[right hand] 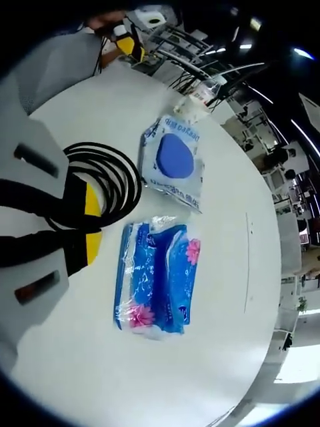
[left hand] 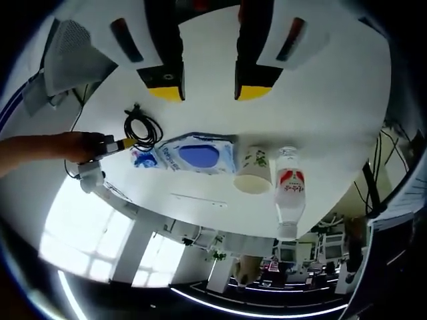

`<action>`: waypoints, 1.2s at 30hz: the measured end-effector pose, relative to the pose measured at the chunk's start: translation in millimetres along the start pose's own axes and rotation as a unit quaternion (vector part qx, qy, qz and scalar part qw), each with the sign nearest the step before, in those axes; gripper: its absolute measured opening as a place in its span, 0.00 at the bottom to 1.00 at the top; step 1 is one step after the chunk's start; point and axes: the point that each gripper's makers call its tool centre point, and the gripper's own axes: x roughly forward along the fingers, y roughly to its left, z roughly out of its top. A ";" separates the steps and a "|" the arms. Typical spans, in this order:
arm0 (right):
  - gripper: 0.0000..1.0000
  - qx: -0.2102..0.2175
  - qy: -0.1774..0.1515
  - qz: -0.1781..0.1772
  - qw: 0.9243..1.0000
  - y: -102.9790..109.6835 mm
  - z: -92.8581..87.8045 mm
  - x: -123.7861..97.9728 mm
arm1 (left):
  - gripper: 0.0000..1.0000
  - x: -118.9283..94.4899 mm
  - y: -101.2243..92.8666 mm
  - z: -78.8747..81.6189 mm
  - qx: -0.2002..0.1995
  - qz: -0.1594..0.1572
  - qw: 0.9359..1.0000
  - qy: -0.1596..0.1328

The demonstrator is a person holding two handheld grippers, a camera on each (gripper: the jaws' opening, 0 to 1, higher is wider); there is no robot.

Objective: Arrange the tabletop items into an orderly group along one side of the table until the central work area is clear of visible clutter.

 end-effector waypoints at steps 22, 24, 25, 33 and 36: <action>0.17 -0.032 -0.040 0.023 0.998 8.2 19.6 -18.3 | 0.29 -0.5 3.7 10.0 0.004 0.005 1.000 -0.009; 0.21 -0.048 -0.048 0.029 0.997 10.9 23.8 -23.5 | 0.29 -0.5 6.6 12.7 0.004 0.006 1.000 -0.012; 0.22 -0.053 -0.051 0.032 0.997 11.9 25.2 -26.1 | 0.29 -0.8 7.8 13.9 0.004 0.007 1.000 -0.014; 0.31 -0.053 -0.085 0.049 0.994 19.3 24.8 -55.2 | 0.31 -2.0 14.3 20.8 0.005 0.011 1.000 -0.022; 0.34 -0.048 -0.094 0.051 0.993 20.2 19.8 -67.0 | 0.32 -2.2 16.2 21.4 0.010 0.011 1.000 -0.022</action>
